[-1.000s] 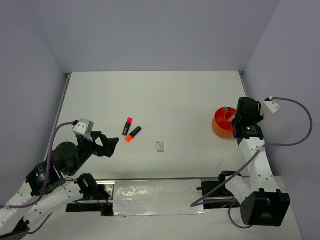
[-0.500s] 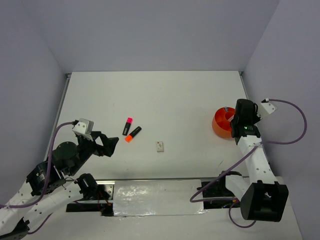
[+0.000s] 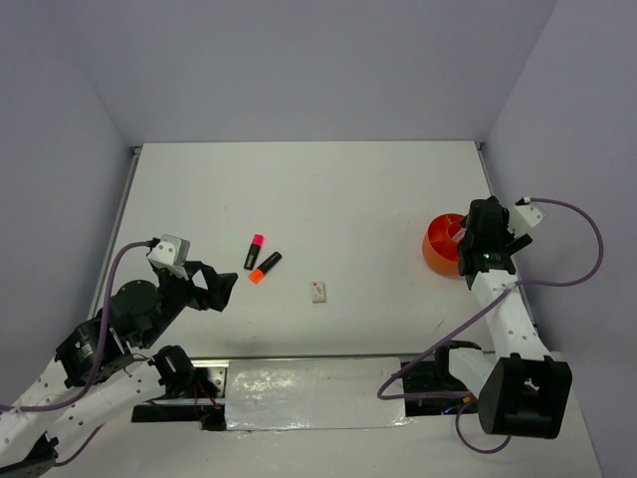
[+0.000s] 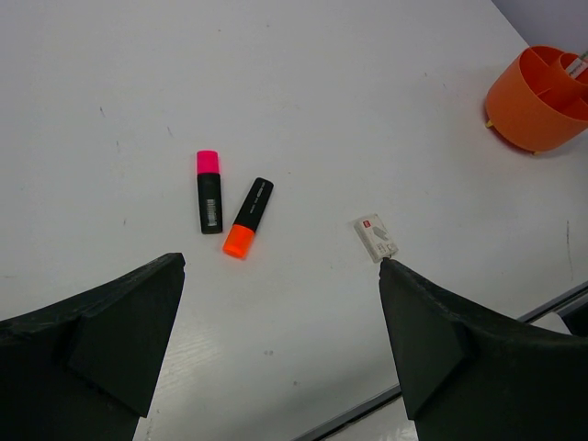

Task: Sort the stationery into containers
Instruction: Place the stationery in the storage box, then pick up the stationery from the center of the board.

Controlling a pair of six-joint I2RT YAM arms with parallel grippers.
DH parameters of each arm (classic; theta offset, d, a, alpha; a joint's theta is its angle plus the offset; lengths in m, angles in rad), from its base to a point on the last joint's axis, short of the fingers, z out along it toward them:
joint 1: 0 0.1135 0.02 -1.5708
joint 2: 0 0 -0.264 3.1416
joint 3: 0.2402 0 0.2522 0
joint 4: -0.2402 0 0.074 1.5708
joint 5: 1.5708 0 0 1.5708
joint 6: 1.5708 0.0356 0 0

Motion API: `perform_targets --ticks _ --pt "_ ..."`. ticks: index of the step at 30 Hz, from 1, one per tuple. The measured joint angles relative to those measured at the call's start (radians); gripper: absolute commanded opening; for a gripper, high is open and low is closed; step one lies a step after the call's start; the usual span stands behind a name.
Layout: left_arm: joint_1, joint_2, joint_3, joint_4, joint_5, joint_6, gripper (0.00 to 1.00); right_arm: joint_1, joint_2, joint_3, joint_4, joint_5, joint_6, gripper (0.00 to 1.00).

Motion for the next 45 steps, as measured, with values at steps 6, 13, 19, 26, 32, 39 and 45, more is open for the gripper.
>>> perform_targets --ticks 6,13,19,26,32,39,45 --pt "0.0 0.011 0.0 -0.001 -0.009 -0.002 0.99 0.0 -0.045 0.05 -0.048 -0.053 -0.029 0.97" --pt "0.007 0.069 0.002 -0.038 -0.12 -0.044 0.99 0.188 -0.184 0.187 -0.103 -0.173 -0.156 1.0" --pt "0.098 0.122 0.013 -0.113 -0.246 -0.124 0.99 0.682 -0.144 0.207 -0.058 -0.435 -0.352 1.0" --pt "0.156 0.211 0.018 -0.109 -0.21 -0.11 0.99 1.014 0.397 0.31 -0.135 -0.616 -0.709 1.0" --pt "0.159 0.258 0.018 -0.085 -0.137 -0.077 0.99 1.013 0.484 0.346 -0.216 -0.745 -0.918 0.99" --pt "0.159 0.19 0.018 -0.056 -0.088 -0.051 0.99 1.035 0.618 0.402 -0.229 -0.794 -1.065 0.94" --pt "0.159 0.185 0.018 -0.045 -0.08 -0.051 0.99 1.036 0.706 0.402 -0.233 -0.794 -1.109 0.89"
